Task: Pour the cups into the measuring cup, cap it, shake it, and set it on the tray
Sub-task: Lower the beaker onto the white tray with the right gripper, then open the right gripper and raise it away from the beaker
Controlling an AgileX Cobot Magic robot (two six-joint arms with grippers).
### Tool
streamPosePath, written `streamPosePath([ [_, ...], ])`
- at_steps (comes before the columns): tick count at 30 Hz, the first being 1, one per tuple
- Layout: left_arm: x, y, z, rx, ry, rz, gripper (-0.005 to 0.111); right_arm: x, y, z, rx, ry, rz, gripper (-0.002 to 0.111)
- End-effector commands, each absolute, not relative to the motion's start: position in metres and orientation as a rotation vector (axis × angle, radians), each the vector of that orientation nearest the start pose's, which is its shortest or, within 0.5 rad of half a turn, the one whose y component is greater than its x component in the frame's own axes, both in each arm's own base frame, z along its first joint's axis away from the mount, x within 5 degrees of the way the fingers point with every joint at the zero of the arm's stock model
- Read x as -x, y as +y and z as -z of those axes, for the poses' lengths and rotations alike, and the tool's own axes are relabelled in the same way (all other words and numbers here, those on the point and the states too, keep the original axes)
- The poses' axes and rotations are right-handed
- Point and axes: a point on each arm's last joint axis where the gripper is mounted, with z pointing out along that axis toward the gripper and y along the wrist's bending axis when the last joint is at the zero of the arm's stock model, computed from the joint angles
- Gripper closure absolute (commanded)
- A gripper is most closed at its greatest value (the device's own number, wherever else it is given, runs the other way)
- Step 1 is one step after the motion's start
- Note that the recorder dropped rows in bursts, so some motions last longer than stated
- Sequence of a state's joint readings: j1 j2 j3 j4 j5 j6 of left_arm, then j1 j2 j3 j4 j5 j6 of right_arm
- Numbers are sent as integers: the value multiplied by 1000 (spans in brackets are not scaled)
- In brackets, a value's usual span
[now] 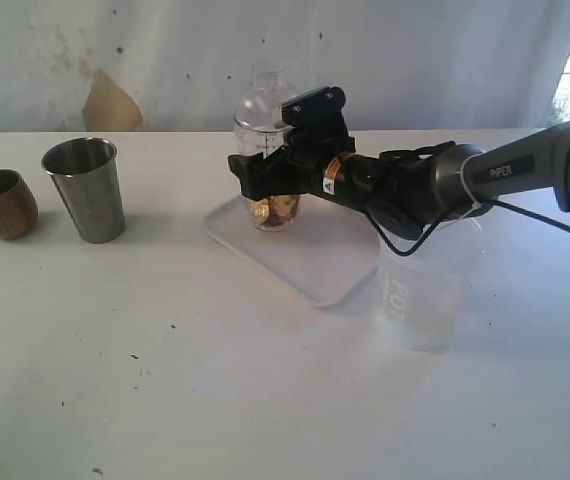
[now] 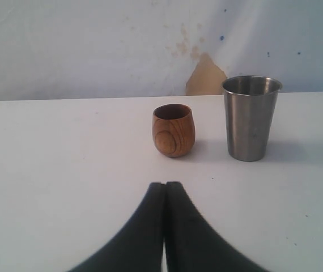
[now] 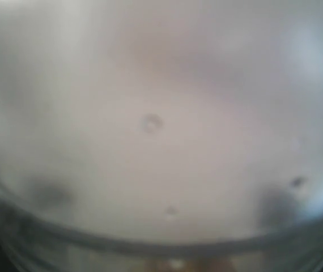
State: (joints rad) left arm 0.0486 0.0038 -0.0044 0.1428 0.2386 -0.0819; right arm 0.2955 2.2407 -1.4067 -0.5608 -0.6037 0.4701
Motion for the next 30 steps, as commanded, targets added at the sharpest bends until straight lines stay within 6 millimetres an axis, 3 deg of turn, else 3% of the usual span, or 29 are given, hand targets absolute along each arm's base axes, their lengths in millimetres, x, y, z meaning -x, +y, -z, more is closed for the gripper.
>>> streamPosePath([
  [1, -55, 5, -192, 23, 1720, -97, 107, -461, 166, -157, 477, 1701, -490, 35],
  [13, -55, 5, -192, 23, 1720, -97, 107, -461, 165, -157, 487, 1692, -478, 34],
  [21, -55, 5, -192, 23, 1720, -97, 107, -460, 167, -157, 498, 1690, -477, 7],
  [30, -55, 5, -192, 23, 1720, -97, 107, -460, 167, -159, 498, 1685, -476, 6],
])
